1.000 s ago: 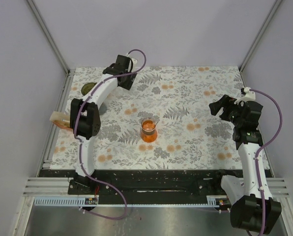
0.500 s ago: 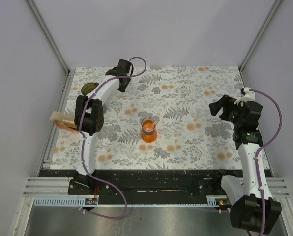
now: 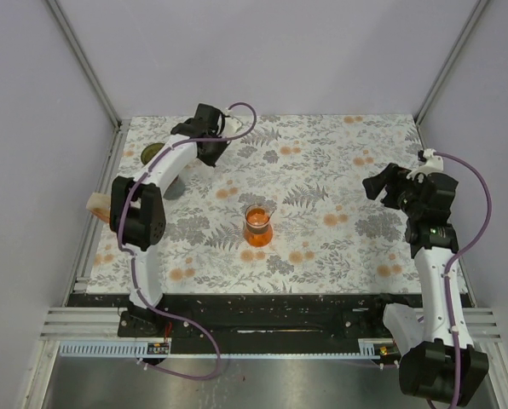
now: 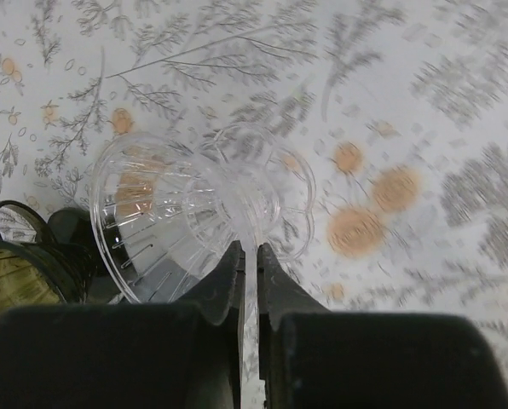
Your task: Place the coffee filter in the dripper
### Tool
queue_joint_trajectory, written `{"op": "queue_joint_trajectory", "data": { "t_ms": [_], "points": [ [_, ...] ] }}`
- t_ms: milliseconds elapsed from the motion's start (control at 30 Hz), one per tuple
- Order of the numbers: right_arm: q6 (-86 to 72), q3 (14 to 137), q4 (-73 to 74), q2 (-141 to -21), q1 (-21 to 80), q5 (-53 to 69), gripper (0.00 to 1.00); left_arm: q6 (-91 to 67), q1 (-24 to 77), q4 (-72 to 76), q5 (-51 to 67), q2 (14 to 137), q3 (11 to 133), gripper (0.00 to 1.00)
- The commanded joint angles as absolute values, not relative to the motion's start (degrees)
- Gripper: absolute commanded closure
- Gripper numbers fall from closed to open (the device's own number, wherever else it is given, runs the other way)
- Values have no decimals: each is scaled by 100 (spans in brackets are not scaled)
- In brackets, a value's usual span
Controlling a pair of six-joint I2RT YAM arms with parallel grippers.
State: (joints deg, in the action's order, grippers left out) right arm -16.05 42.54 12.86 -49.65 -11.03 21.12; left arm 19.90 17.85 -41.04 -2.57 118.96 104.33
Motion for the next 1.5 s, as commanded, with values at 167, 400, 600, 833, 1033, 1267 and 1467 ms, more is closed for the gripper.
{"op": "queue_joint_trajectory", "data": {
  "t_ms": [167,400,600,833,1033,1267,1467],
  "points": [
    [-1074,5395,1309,-5123,-231,3480,18,4121,2188,-4341,948,9608,9308,100],
    [-230,6712,2134,-6273,1133,5017,15,5350,2267,-5263,2239,8396,9062,100],
    [1246,8312,3690,-7443,2161,5298,13,6301,2697,-6194,3022,7156,8929,100],
    [2380,9420,4400,-8497,2627,5968,9,6390,3321,-7671,3594,6856,9614,100],
    [3278,10432,5659,-9245,3172,6073,12,6319,3595,-7998,3718,6706,9852,100],
    [3331,10380,5538,-9483,3647,5669,17,6346,3691,-7998,3700,6697,9862,100],
    [2839,10274,4843,-9466,3700,5871,33,6363,3718,-7998,3762,6671,9852,100]
  ]
}}
